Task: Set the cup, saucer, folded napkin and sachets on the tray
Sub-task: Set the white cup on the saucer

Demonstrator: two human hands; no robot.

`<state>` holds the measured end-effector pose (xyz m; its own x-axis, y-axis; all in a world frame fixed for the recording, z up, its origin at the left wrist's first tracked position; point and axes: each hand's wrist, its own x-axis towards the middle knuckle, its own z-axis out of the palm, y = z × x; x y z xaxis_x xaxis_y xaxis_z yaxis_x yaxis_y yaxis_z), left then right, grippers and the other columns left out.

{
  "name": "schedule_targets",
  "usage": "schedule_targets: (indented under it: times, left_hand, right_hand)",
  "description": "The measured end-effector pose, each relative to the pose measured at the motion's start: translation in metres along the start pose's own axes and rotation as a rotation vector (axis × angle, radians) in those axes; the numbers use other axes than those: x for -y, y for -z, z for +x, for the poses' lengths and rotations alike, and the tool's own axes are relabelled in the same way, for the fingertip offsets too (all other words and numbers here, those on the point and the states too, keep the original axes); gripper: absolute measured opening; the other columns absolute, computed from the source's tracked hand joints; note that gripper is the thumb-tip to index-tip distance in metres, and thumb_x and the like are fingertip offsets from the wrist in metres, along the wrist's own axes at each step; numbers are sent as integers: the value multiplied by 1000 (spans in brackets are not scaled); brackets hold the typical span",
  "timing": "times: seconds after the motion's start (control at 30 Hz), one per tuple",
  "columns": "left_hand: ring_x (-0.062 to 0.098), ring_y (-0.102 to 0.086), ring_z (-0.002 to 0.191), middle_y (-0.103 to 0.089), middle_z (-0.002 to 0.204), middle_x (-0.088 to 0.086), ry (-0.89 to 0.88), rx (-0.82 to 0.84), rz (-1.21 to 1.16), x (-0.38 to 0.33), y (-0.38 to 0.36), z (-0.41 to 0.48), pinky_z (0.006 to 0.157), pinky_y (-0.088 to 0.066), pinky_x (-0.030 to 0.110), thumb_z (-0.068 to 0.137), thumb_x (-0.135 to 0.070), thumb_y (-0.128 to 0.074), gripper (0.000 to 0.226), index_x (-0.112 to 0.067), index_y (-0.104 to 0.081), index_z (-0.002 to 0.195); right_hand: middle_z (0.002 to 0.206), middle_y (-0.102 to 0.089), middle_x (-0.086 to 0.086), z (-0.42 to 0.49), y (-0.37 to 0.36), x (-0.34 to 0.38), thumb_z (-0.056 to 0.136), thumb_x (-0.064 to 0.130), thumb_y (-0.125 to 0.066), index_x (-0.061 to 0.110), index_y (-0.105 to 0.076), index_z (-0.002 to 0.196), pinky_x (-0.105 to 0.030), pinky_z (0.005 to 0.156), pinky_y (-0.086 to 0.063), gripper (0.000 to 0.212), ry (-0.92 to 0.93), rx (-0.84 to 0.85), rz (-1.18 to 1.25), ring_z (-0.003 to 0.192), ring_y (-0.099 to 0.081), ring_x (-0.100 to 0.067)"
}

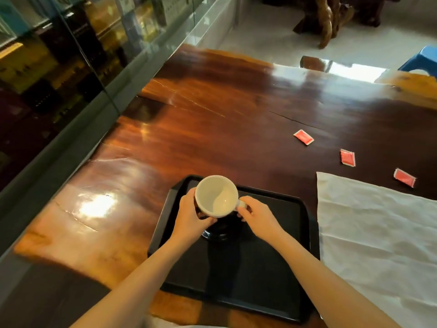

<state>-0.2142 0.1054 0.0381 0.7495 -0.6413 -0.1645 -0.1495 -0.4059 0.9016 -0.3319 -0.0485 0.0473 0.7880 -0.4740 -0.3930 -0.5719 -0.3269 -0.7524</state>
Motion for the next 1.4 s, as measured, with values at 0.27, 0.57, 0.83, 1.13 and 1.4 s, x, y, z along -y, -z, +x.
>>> schedule_targets:
  times: [0.27, 0.57, 0.83, 1.13, 1.4]
  left_hand:
    - [7, -40, 116, -41, 131, 1, 92, 43, 42, 27, -17, -9, 70, -37, 0, 65, -13, -83, 81, -22, -38, 132]
    - [2, -34, 117, -37, 137, 0, 115, 44, 70, 35, -19, -13, 69, -33, -3, 67, -14, -82, 86, -23, -33, 136]
    - [4, -34, 120, -37, 138, 2, 106, 112, 101, 33, -13, -13, 92, -35, 15, 69, -13, -80, 85, -23, -32, 138]
    - [19, -43, 127, -41, 141, 8, 141, 108, 181, 15, 26, 3, 90, -42, 23, 85, 3, -54, 63, -15, -34, 141]
    - [22, -54, 114, -58, 126, 9, -118, 182, 376, -64, 14, 54, 90, -39, 27, 91, -14, -53, 37, -11, -52, 128]
  right_hand:
    - [100, -61, 3, -3, -17, -19, 95, 26, -49, 19, -57, 117, -28, 82, -47, 25, -72, 34, -134, 91, -57, -12]
    - [101, -63, -2, -4, -28, -26, 94, 28, -49, 21, -58, 117, -27, 84, -45, 25, -100, 26, -177, 92, -55, -11]
    - [99, -63, 2, -5, -32, -23, 94, 28, -51, 20, -59, 115, -32, 90, -48, 24, -116, -16, -164, 92, -56, -9]
    - [123, -57, -4, -11, -23, -16, 90, 24, -57, 18, -52, 126, -30, 89, -49, 37, -173, -53, -101, 100, -59, -13]
    - [127, -58, -5, -33, 46, -35, 91, 27, -56, 17, -54, 123, -30, 95, -46, 33, -286, -84, -74, 111, -57, -18]
